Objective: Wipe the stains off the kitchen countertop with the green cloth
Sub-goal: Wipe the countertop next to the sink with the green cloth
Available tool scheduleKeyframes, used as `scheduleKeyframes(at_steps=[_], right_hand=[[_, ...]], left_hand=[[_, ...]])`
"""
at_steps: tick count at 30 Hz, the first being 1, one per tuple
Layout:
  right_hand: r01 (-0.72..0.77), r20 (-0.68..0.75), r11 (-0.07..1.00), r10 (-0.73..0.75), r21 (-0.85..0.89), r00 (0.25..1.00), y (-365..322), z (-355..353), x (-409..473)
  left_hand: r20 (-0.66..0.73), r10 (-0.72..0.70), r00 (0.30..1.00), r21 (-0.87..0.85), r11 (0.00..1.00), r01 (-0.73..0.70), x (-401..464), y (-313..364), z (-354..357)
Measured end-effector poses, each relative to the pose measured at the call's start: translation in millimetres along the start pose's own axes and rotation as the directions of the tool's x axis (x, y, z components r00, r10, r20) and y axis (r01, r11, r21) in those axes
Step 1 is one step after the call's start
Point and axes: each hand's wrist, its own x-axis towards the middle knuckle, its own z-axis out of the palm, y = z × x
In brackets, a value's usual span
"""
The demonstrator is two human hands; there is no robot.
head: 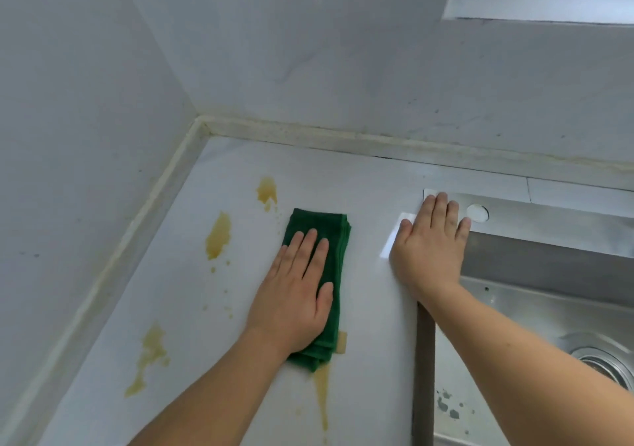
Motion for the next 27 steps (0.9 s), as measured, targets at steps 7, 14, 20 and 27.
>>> scheduleKeyframes(at_steps=[7, 14, 20, 27], right_hand=[[0.012, -0.055, 1.000, -0.012, -0.013, 0.998, 4, 10, 3], [0.020, -0.101, 0.999, -0.023, -0.032, 0.995, 5, 15, 5], [0.021, -0.036, 1.000, -0.021, 0.010, 0.999, 2, 1, -1], [0.009, -0.019, 1.000, -0.008, 0.025, 1.000, 3, 0, -2]], left_hand=[[-0.042, 0.000, 0.999, 0.048, 0.999, 0.002, 90, -16, -13], [-0.060, 0.035, 0.998, 0.090, 0.995, -0.029, 168, -26, -22], [-0.053, 0.052, 0.997, 0.004, 0.999, -0.052, 32, -24, -10], [-0.023, 0.002, 1.000, 0.008, 1.000, -0.002, 24, -34, -13]])
